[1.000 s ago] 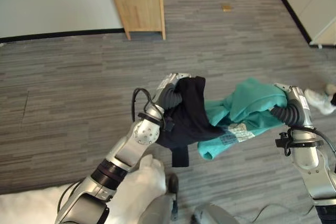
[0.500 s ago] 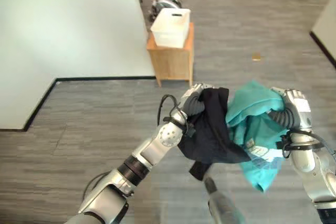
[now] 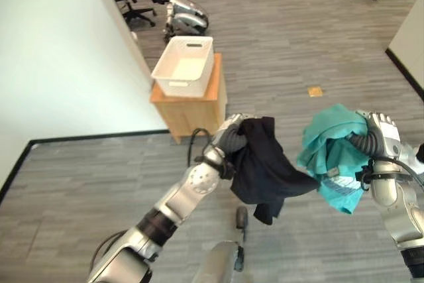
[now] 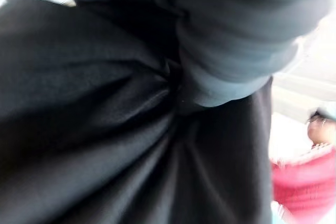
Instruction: Pick up bed clothes into laundry basket.
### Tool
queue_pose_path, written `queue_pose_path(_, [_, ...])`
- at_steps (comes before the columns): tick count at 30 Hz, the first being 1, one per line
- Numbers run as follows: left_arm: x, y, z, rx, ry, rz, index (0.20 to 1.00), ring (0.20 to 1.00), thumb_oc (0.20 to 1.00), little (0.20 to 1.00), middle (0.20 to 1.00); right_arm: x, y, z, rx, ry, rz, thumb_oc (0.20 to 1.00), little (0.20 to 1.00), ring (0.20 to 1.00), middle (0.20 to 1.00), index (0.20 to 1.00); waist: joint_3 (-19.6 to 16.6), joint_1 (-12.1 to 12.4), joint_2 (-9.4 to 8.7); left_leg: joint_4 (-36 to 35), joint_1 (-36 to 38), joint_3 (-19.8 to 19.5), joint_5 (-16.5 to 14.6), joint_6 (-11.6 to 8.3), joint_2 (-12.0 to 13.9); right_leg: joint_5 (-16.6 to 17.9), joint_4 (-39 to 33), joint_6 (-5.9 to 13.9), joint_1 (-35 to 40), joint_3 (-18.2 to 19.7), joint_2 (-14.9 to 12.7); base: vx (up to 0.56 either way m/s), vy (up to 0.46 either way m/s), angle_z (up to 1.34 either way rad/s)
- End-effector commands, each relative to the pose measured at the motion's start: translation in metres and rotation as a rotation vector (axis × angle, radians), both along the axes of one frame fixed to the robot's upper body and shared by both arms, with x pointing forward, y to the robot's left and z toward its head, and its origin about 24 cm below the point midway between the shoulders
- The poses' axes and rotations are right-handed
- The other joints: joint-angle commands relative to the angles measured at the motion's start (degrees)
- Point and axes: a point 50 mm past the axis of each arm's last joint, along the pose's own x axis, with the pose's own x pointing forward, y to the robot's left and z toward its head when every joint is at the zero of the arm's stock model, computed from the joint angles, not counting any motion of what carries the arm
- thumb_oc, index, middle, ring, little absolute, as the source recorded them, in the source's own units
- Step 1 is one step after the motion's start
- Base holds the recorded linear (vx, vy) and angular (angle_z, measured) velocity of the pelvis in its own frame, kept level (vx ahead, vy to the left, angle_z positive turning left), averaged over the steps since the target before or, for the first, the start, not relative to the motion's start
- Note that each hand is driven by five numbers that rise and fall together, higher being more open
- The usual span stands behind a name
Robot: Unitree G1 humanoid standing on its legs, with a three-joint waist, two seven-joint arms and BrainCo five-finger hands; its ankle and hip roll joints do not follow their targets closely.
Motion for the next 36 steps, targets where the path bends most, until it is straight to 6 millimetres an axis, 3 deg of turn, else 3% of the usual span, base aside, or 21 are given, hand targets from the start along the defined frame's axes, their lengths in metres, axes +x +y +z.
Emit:
queue_pose_path(1, [0.012, 0.005, 0.037, -0.043, -0.138, 0.002, 0.200, 0.200, 0.200, 0.200, 0.200, 0.002, -0.007, 0.059, 0.006, -0.272, -0.002, 0.200, 0.200, 0.200, 0.200, 0.200, -4.25, 1.53, -0.93, -8.49, 8.82, -0.44, -1.67, -5.55, 1.63, 9.13, 0.89, 8.62, -4.57, -3.84, 3.63, 0.49, -0.082, -0.52])
queue_pose_path(2, [0.013, 0.018, 0.038, -0.026, -0.151, 0.055, 0.200, 0.200, 0.200, 0.200, 0.200, 0.001, -0.006, 0.066, 0.003, -0.286, 0.011, 0.200, 0.200, 0.200, 0.200, 0.200, -4.12, 0.89, -1.44, -8.75, 11.74, -2.29, -2.37, -6.67, 2.42, 14.97, 7.90, 13.55, -8.93, -4.39, 6.70, 0.46, -0.087, -0.43])
queue_pose_path(4, [0.012, 0.019, 0.040, -0.051, -0.155, 0.065, 0.200, 0.200, 0.200, 0.200, 0.200, -0.001, -0.009, 0.072, -0.010, -0.299, 0.009, 0.200, 0.200, 0.200, 0.200, 0.200, -4.34, -0.63, -0.72, -8.39, 12.51, -4.74, -2.54, -6.96, 2.40, 12.24, 5.85, 13.55, -12.07, -4.40, 5.17, 0.52, 0.064, 0.07])
queue_pose_path(5, [0.012, 0.019, 0.040, -0.053, -0.153, 0.063, 0.200, 0.200, 0.200, 0.200, 0.200, -0.002, -0.011, 0.074, -0.011, -0.305, 0.004, 0.200, 0.200, 0.200, 0.200, 0.200, -4.30, -0.72, -0.21, -8.40, 12.84, -5.05, -2.30, -6.88, 2.47, 11.06, 3.60, 13.35, -13.16, -3.11, 4.28, 0.39, 0.145, 0.07])
queue_pose_path(6, [0.013, 0.017, 0.041, -0.051, -0.154, 0.058, 0.200, 0.200, 0.200, 0.200, 0.200, -0.004, -0.014, 0.076, -0.017, -0.310, -0.006, 0.200, 0.200, 0.200, 0.200, 0.200, -4.20, -0.97, 0.65, -8.63, 14.16, -5.76, -2.71, -6.87, 3.01, 9.37, 1.38, 11.17, -15.52, -1.90, 3.61, 0.46, 0.013, 0.25])
queue_pose_path(7, [0.015, 0.011, 0.042, -0.063, -0.156, 0.045, 0.200, 0.200, 0.200, 0.200, 0.200, -0.006, -0.018, 0.082, -0.040, -0.330, -0.012, 0.200, 0.200, 0.200, 0.200, 0.200, -3.96, -2.37, 2.24, -8.75, 16.17, -8.38, -4.71, -7.30, 4.31, 6.84, -0.53, 8.29, -19.66, -2.79, 0.99, 0.49, -0.124, 0.82])
queue_pose_path(8, [0.017, 0.005, 0.045, -0.070, -0.160, 0.029, 0.200, 0.200, 0.200, 0.200, 0.200, -0.007, -0.019, 0.088, -0.054, -0.343, -0.014, 0.200, 0.200, 0.200, 0.200, 0.200, -3.81, -3.71, 3.29, -8.80, 17.55, -10.67, -6.05, -7.77, 5.48, 7.37, -2.81, 7.28, -23.02, -3.32, -1.94, 0.53, -0.201, 1.53])
queue_pose_path(11, [0.022, -0.005, 0.049, -0.048, -0.181, 0.011, 0.200, 0.200, 0.200, 0.200, 0.200, -0.009, -0.021, 0.113, -0.151, -0.417, -0.009, 0.200, 0.200, 0.200, 0.200, 0.200, -2.80, -6.89, 4.40, -7.33, 22.29, -15.52, -11.49, -8.39, 7.53, 12.50, -6.93, 8.18, -29.46, -4.28, -10.12, 0.44, -0.215, 1.64])
queue_pose_path(14, [0.025, -0.007, 0.052, -0.006, -0.200, 0.003, 0.200, 0.200, 0.200, 0.200, 0.200, -0.016, -0.026, 0.152, -0.275, -0.532, -0.032, 0.200, 0.200, 0.200, 0.200, 0.200, -3.18, -8.19, 1.98, -3.43, 24.50, -17.28, -15.89, -9.43, 6.65, 15.98, -9.68, 9.28, -27.31, -6.97, -12.67, 0.29, -0.187, 1.57])
queue_pose_path(15, [0.023, -0.006, 0.047, -0.006, -0.183, -0.011, 0.200, 0.200, 0.200, 0.200, 0.200, -0.021, -0.033, 0.174, -0.350, -0.575, -0.060, 0.200, 0.200, 0.200, 0.200, 0.200, -3.98, -8.31, 0.81, 2.77, 24.00, -16.49, -15.14, -12.12, 6.75, 17.19, -11.04, 9.11, -24.44, -8.28, -13.78, 0.24, -0.152, 1.60])
queue_pose_path(16, [0.023, -0.006, 0.048, -0.007, -0.183, -0.011, 0.200, 0.200, 0.200, 0.200, 0.200, -0.021, -0.033, 0.175, -0.351, -0.575, -0.060, 0.200, 0.200, 0.200, 0.200, 0.200, -4.02, -8.58, 0.97, 3.25, 23.80, -16.70, -15.54, -12.02, 6.69, 17.14, -11.52, 9.14, -24.08, -8.63, -13.90, 0.25, -0.146, 1.15])
queue_pose_path(17, [0.022, -0.004, 0.046, -0.021, -0.171, -0.008, 0.200, 0.200, 0.200, 0.200, 0.200, -0.024, -0.032, 0.190, -0.383, -0.608, -0.053, 0.200, 0.200, 0.200, 0.200, 0.200, -3.88, -7.88, -0.13, 8.11, 21.91, -15.93, -12.75, -13.14, 6.47, 17.49, -11.83, 8.61, -22.40, -8.70, -14.42, 0.13, -0.076, 1.09])
queue_pose_path(18, [0.021, -0.004, 0.046, -0.032, -0.169, -0.012, 0.200, 0.200, 0.200, 0.200, 0.200, -0.023, -0.031, 0.201, -0.394, -0.627, -0.040, 0.200, 0.200, 0.200, 0.200, 0.200, -3.15, -7.29, -1.02, 15.34, 18.74, -15.29, -12.52, -13.17, 5.24, 17.31, -12.57, 8.15, -20.70, -8.68, -15.20, 0.13, -0.224, 0.51])
queue_pose_path(19, [0.020, -0.003, 0.043, -0.033, -0.162, -0.006, 0.200, 0.200, 0.200, 0.200, 0.200, -0.018, -0.030, 0.213, -0.395, -0.625, -0.022, 0.200, 0.200, 0.200, 0.200, 0.200, -1.74, -5.59, -3.34, 22.60, 13.82, -12.77, -11.16, -13.05, 4.43, 16.93, -13.15, 6.72, -18.10, -8.81, -15.98, 0.06, -0.151, 0.29])
queue_pose_path(23, [0.024, 0.004, 0.041, -0.031, -0.140, 0.019, 0.200, 0.200, 0.200, 0.200, 0.200, -0.008, -0.039, 0.225, -0.409, -0.544, -0.034, 0.200, 0.200, 0.200, 0.200, 0.200, -1.47, -3.72, -4.27, 17.66, 9.71, -8.18, -13.09, -12.50, 8.04, 14.83, -14.32, 6.56, -15.24, -11.16, -16.30, 0.10, -0.091, -0.02])
queue_pose_path(24, [0.024, 0.003, 0.041, -0.035, -0.140, 0.019, 0.200, 0.200, 0.200, 0.200, 0.200, -0.008, -0.039, 0.226, -0.410, -0.544, -0.032, 0.200, 0.200, 0.200, 0.200, 0.200, -1.41, -3.73, -4.32, 16.59, 9.90, -8.11, -11.92, -12.63, 7.92, 15.35, -14.22, 6.53, -15.58, -11.04, -16.45, 0.25, -0.058, 0.23])
queue_pose_path(25, [0.026, 0.004, 0.038, -0.013, -0.126, 0.026, 0.200, 0.200, 0.200, 0.200, 0.200, -0.002, -0.044, 0.233, -0.424, -0.502, -0.037, 0.200, 0.200, 0.200, 0.200, 0.200, -2.40, -2.20, -3.50, 5.06, 10.01, -6.36, -9.18, -12.50, 9.18, 14.22, -15.63, 6.72, -13.51, -13.15, -15.31, 0.28, -0.020, 0.19])
queue_pose_path(27, [0.027, 0.004, 0.034, 0.003, -0.111, 0.027, 0.200, 0.200, 0.200, 0.200, 0.200, 0.001, -0.050, 0.234, -0.419, -0.459, -0.049, 0.200, 0.200, 0.200, 0.200, 0.200, -2.77, -1.11, -2.27, -2.06, 8.38, -3.77, -3.94, -12.57, 10.03, 12.63, -16.51, 6.67, -11.15, -14.66, -13.67, 0.36, 0.014, 0.08])
queue_pose_path(29, [0.029, 0.003, 0.034, 0.010, -0.102, 0.022, 0.200, 0.200, 0.200, 0.200, 0.200, 0.007, -0.061, 0.228, -0.400, -0.402, -0.089, 0.200, 0.200, 0.200, 0.200, 0.200, -3.27, -0.59, -1.53, -7.18, 8.54, 1.05, -2.43, -12.02, 10.74, 10.71, -16.42, 6.02, -9.43, -16.52, -12.58, 0.29, 0.047, 0.08])
queue_pose_path(35, [0.023, 0.020, 0.024, 0.060, -0.072, 0.050, 0.200, 0.200, 0.200, 0.200, 0.200, 0.012, -0.061, 0.219, -0.373, -0.358, -0.071, 0.200, 0.200, 0.200, 0.200, 0.200, -4.32, 1.57, -2.95, -8.50, 12.20, 2.72, -1.74, -9.97, 10.09, 7.52, -8.69, 4.80, -9.58, -17.41, -8.05, 0.29, 0.054, -0.22])
queue_pose_path(36, [0.015, 0.032, 0.021, 0.060, -0.067, 0.062, 0.200, 0.200, 0.200, 0.200, 0.200, 0.016, -0.060, 0.215, -0.350, -0.345, -0.061, 0.200, 0.200, 0.200, 0.200, 0.200, -4.39, 2.48, -3.73, -8.80, 13.73, 2.73, -2.69, -9.44, 9.83, 7.61, -4.52, 6.37, -10.68, -18.08, -5.36, 0.19, 0.028, -0.31])
